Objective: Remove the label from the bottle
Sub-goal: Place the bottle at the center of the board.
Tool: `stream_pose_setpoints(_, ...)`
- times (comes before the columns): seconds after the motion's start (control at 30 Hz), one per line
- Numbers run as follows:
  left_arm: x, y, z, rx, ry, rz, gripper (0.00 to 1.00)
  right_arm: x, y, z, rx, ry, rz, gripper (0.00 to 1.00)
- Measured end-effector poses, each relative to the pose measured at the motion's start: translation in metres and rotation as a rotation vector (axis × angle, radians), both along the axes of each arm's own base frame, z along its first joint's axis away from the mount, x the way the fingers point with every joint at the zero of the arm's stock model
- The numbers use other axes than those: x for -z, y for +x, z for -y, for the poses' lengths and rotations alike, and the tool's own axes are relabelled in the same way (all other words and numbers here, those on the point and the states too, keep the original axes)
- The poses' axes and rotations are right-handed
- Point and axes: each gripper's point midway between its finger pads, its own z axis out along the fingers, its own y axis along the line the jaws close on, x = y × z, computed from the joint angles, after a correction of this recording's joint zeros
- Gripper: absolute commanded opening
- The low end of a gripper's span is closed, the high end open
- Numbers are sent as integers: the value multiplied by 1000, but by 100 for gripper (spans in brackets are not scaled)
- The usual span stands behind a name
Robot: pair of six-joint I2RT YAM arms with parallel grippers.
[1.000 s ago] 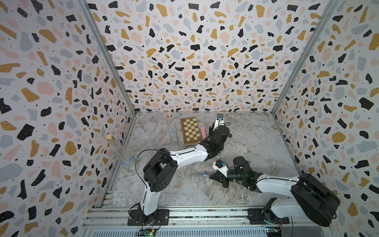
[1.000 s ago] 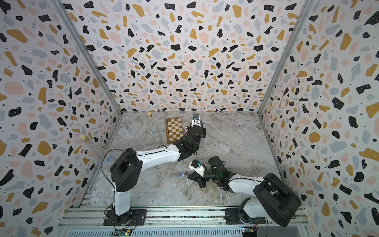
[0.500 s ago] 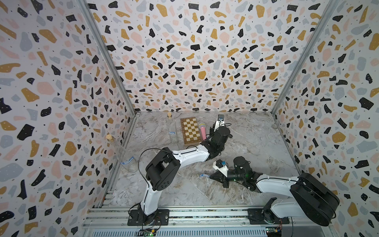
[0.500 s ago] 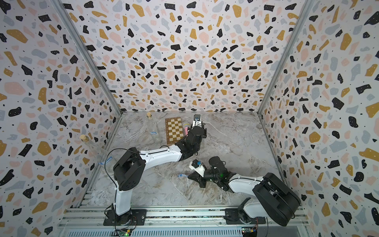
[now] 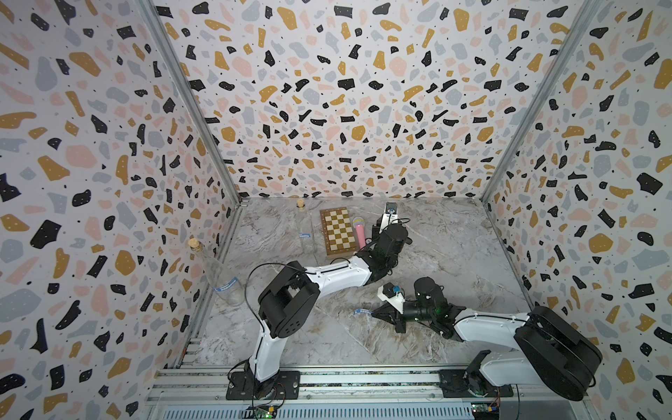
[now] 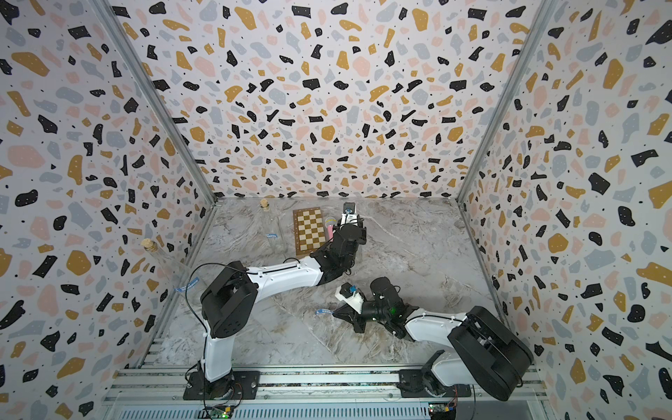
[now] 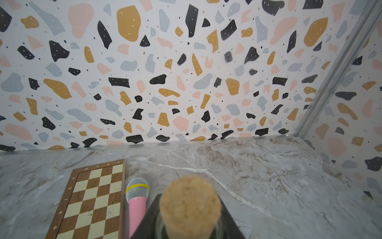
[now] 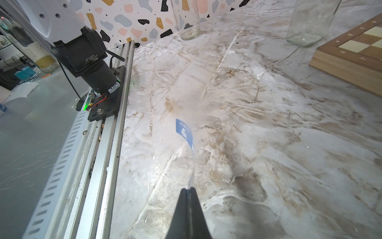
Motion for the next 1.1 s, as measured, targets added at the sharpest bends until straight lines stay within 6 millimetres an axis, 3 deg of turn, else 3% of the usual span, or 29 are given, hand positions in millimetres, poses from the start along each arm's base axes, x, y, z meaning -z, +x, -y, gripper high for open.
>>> stream_pose_setpoints(0.23,-7,0,1,1,-28,21,46,2,0,0,-2,-3,-6,0)
stream_pose_setpoints(0.43,-11,-2,1,3,-37,29,58,2,-1,0,-2,-3,-7,0)
stream_pose_setpoints(0.63,-30,-15,-11,10,-45,55,68,2,-1,0,1,-4,-13,0)
stream_pose_setpoints(0.87,-63,-45,-42,21,-90,99,79,4,0,1,12,-9,-35,0)
stream_pose_setpoints(1.1,-76,-103,-85,150,-121,97,89,11,-6,2,41,-42,-118,0)
